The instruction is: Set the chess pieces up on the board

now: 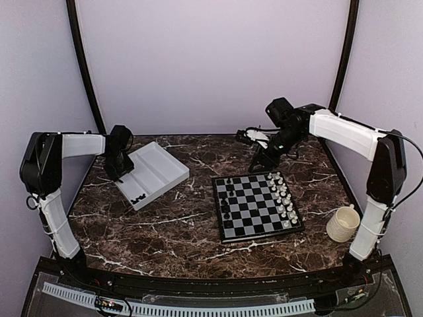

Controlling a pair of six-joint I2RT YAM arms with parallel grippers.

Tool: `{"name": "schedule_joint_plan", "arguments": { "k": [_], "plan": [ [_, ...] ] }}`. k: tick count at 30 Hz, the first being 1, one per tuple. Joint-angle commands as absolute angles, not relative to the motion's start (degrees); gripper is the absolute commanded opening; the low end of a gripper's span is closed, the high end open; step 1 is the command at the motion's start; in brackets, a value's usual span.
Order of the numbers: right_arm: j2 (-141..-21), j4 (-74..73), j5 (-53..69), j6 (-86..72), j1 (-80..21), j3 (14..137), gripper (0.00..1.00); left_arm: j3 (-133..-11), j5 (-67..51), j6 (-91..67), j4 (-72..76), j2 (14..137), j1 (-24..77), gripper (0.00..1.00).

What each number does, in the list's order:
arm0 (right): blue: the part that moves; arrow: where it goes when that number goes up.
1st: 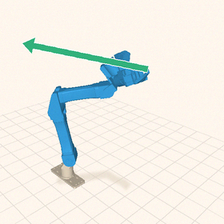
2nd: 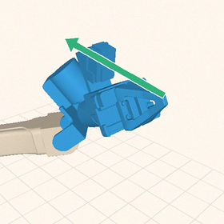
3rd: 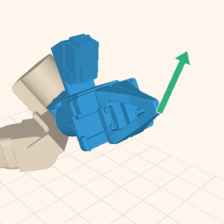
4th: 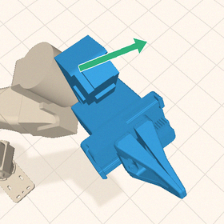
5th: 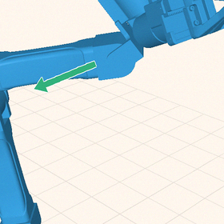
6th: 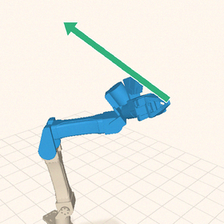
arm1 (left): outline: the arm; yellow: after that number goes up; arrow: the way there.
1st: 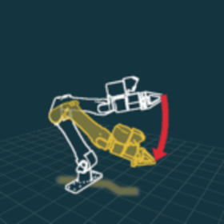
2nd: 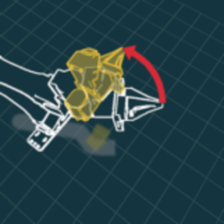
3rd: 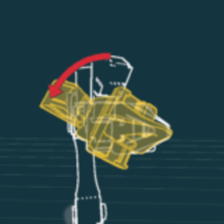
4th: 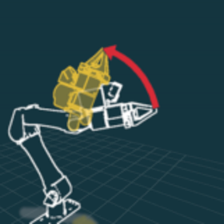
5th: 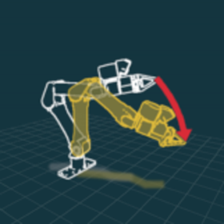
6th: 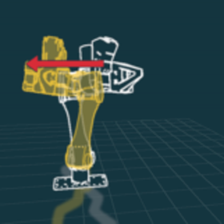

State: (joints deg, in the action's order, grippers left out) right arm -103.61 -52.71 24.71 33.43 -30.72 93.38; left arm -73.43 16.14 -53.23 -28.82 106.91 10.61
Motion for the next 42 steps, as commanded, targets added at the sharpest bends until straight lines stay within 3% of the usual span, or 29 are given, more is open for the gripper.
{"name": "schedule_joint_plan", "arguments": {
  "k": [1,22,29,39,42],
  "plan": [
    [-103.6,-52.0,26.0,32.8,-31.0,92.8,0.39,-73.0,18.9,-54.2,-27.9,102.8,10.3,0.49],
    [-103.7,-51.9,25.2,32.8,-31.2,91.8,0.39,-75.0,17.8,-57.9,-28.0,110.4,7.8,0.48],
    [-104.3,-51.8,25.2,32.7,-31.1,91.8,0.38,-75.4,18.0,-58.8,-28.0,113.1,7.0,0.42],
    [-104.8,-51.9,24.7,32.5,-31.1,92.0,0.38,-77.0,15.6,-54.0,-27.0,114.5,5.8,0.12],
    [-104.9,-52.3,24.3,32.4,-31.1,92.4,0.38,-77.2,12.6,-51.6,-28.5,112.4,5.8,0.08]
  ]
}}
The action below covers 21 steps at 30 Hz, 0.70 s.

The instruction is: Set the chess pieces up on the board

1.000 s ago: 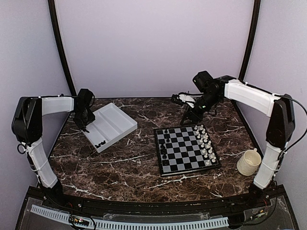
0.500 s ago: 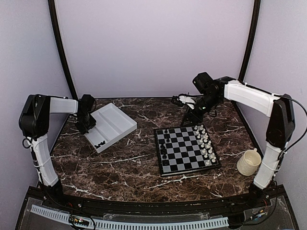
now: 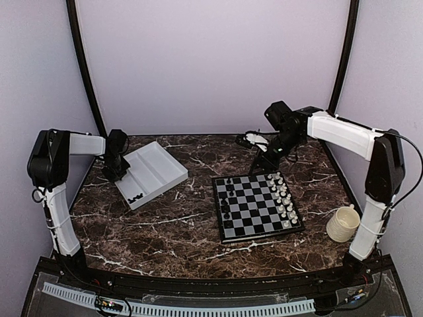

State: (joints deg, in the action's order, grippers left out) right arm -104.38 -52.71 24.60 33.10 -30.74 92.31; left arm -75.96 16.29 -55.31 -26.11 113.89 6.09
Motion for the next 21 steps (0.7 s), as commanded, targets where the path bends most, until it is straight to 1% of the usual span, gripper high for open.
{"name": "schedule_joint_plan", "arguments": {
  "k": [1,8,13,18,21],
  "plan": [
    [-105.0,-52.5,24.2,32.5,-31.1,92.6,0.38,-76.7,11.7,-50.0,-28.8,111.5,5.9,0.06],
    [-105.2,-53.8,23.8,32.9,-31.0,95.6,0.37,-72.8,2.5,-38.8,-29.6,102.2,6.8,0.02],
    [-106.6,-55.6,26.1,32.7,-31.0,99.3,0.38,-71.2,0.7,-31.5,-32.4,97.3,7.6,0.02],
    [-108.3,-57.5,29.5,32.4,-31.1,102.8,0.37,-67.2,-7.4,-24.3,-30.6,92.5,8.1,0.01],
    [-108.4,-57.5,31.8,32.7,-31.1,103.9,0.37,-63.8,-16.9,-17.9,-25.5,88.5,9.2,0.01]
  ]
}}
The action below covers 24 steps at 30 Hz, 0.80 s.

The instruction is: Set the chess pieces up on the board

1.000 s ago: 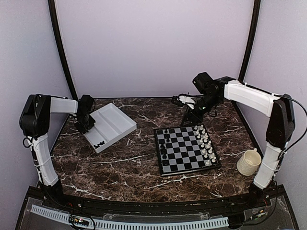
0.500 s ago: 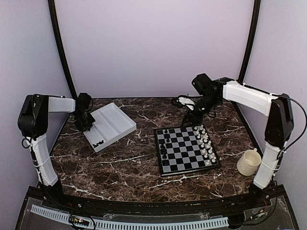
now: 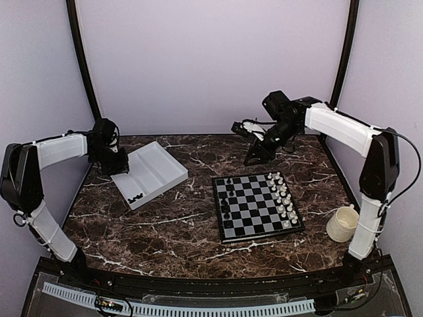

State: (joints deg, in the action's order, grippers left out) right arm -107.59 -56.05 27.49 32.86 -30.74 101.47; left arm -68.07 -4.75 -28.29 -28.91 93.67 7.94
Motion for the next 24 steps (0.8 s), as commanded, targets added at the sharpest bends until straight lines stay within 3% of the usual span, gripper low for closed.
{"name": "schedule_joint_plan", "arguments": {
  "k": [1,5,11,24],
  "plan": [
    [-108.4,-57.3,32.9,32.6,-31.1,104.1,0.38,-61.8,-19.1,-14.3,-22.1,87.6,10.2,0.01],
    [-109.1,-56.0,37.0,30.1,-31.2,105.1,0.37,-58.6,-28.0,-2.7,-15.7,82.8,17.5,0.01],
    [-110.0,-53.0,44.0,24.3,-31.2,106.5,0.39,-58.1,-37.2,1.8,-9.1,80.7,23.5,0.0],
    [-115.5,-50.6,60.9,14.5,-33.5,112.4,0.5,-67.6,-42.2,6.4,-5.4,88.4,35.7,0.02]
  ]
}}
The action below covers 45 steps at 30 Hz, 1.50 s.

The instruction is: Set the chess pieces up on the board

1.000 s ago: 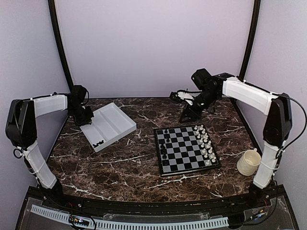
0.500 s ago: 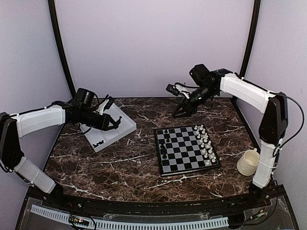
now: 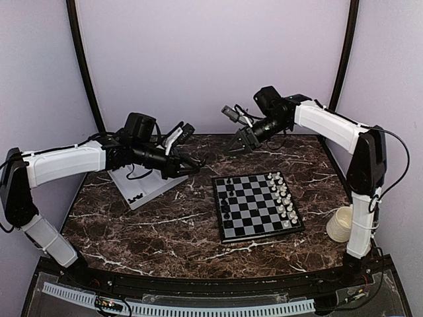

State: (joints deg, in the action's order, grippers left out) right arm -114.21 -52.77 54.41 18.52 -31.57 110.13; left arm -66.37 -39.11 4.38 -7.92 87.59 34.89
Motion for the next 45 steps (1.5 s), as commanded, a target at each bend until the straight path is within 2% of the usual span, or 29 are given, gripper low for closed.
{"name": "schedule_joint_plan", "arguments": {
  "k": [1,11,17,27,33,36,38,45],
  "plan": [
    [-115.7,-50.6,61.0,14.3,-34.1,112.6,0.51,-67.3,-42.7,6.1,-4.6,88.7,35.9,0.02],
    [-117.1,-51.0,61.4,14.0,-37.4,113.9,0.5,-66.4,-43.4,5.5,-4.4,89.7,37.3,0.02],
    [-117.2,-50.9,60.4,13.9,-38.4,114.0,0.46,-66.4,-43.6,5.7,-4.6,89.7,37.6,0.02],
    [-117.4,-50.3,60.0,13.2,-38.7,113.7,0.23,-66.3,-42.8,5.8,-4.8,89.3,37.5,0.02],
    [-117.3,-50.4,58.8,13.9,-38.9,113.5,0.04,-66.0,-42.4,5.7,-4.6,89.2,37.6,0.02],
    [-117.3,-50.9,57.8,14.4,-38.9,114.2,0.01,-66.0,-41.9,5.9,-4.7,89.0,37.5,0.02],
    [-117.5,-51.9,55.4,15.8,-38.9,115.7,0.0,-66.0,-41.0,6.3,-5.4,89.1,37.6,0.02],
    [-118.4,-52.4,34.9,20.4,-39.0,118.1,0.0,-63.9,-30.7,1.8,-7.8,87.5,34.3,0.0]
  ]
}}
